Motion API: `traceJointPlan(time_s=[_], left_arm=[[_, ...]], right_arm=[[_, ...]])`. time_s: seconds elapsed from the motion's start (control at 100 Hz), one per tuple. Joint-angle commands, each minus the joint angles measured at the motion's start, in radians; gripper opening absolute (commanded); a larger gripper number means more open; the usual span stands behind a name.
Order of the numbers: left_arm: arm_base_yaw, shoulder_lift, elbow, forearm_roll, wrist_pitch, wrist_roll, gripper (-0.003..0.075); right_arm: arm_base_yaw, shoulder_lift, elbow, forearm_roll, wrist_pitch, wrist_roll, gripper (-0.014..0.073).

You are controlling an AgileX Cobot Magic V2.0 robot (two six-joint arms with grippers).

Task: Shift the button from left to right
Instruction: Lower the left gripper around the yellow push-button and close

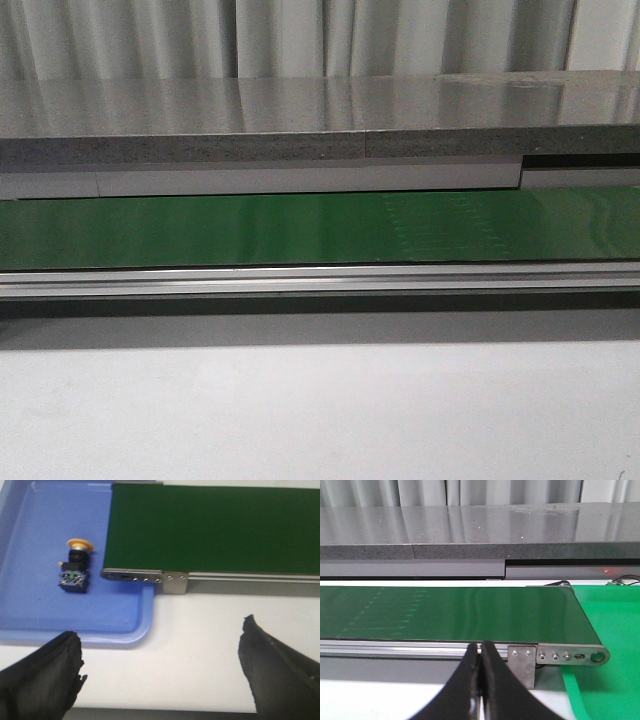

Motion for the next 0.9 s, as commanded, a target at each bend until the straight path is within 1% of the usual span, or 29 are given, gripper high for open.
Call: traceJointPlan(time_s=[0.0,0.11,0.3,0.58,0.75,0.89], left_arm=[[0.034,0.077,-0.079,0.045,-0.018,-0.013,0.0619],[0.078,0.167,-0.133,0.045,-0.04,-0.016,0.0619],[0.192,0.337,-0.223,0.045,-0.059,-0.016,0.0619],[0.304,0.609,-0.312,0.043,-0.078,-0.016,0.0619],[0.342,0.766,-0.367,0.027,-0.094,-0.014,0.0619],[0.353,0.882,-0.421,0.009,-0.107,-0.005,0.0619]], right_arm=[[-0.002,-0.015,-0.015,-0.002,-0.081,-0.003,-0.0067],[-0.002,-0.015,-0.015,-0.002,-0.081,-0.003,-0.0067],[-0.002,-0.015,-0.015,-0.002,-0.081,-0.003,-0.0067],[-0.002,-0.015,-0.015,-0.002,-0.081,-0.003,-0.0067],[-0.002,-0.015,-0.015,-0.002,-0.081,-0.003,-0.0067],[-0.002,-0.015,-0.015,-0.002,-0.081,-0.003,-0.0067]])
